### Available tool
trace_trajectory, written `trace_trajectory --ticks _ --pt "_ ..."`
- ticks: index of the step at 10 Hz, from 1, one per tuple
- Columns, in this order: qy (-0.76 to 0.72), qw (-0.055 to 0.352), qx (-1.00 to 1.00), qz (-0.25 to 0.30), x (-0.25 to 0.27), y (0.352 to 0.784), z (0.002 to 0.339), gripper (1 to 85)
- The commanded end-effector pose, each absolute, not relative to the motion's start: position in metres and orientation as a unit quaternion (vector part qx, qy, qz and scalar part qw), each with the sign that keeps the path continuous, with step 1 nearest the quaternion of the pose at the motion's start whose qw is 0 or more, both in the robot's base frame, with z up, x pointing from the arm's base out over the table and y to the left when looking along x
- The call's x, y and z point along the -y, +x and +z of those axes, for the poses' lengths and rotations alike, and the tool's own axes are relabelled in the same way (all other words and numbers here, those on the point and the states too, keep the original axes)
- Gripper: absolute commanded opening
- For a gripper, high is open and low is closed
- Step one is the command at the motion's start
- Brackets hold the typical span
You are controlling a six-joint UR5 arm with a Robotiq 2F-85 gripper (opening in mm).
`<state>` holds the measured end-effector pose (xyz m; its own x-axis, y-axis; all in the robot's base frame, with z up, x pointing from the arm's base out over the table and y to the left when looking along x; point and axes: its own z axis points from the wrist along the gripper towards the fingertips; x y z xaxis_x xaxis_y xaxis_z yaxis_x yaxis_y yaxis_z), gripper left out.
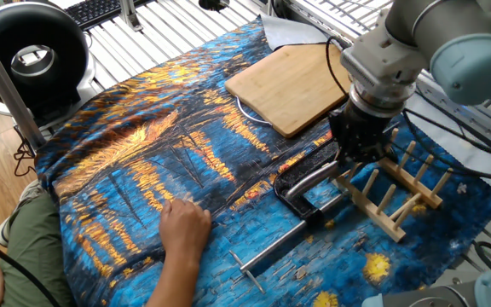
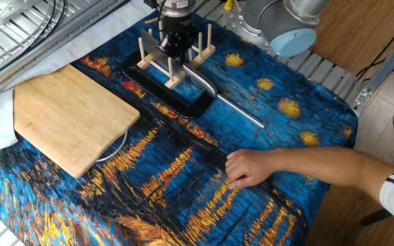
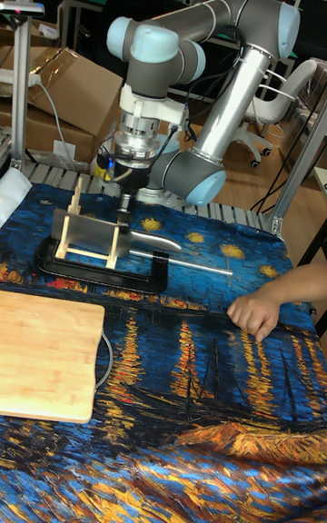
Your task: Put the knife on the knife rack
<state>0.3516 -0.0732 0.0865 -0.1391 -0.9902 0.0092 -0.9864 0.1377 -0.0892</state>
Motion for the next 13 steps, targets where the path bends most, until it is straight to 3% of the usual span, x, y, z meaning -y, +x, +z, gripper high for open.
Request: trace_trajectory --ticks 1,2,5,8,13 --pt "-0.652 0.028 -0.756 -0.054 0.076 0.356 0.089 31.0" --pt "-0.659 0.02 -0.75 -0.061 0.081 0.356 0.09 43.3" --pt "-0.652 0.009 -0.756 -0.052 0.08 0.346 0.098 51.7" --pt "-0.632 0.016 -0.774 -0.029 0.07 0.34 0.1 50.3" --pt "-0.605 0.035 -0.796 -0.011 0.061 0.339 0.093 34.7"
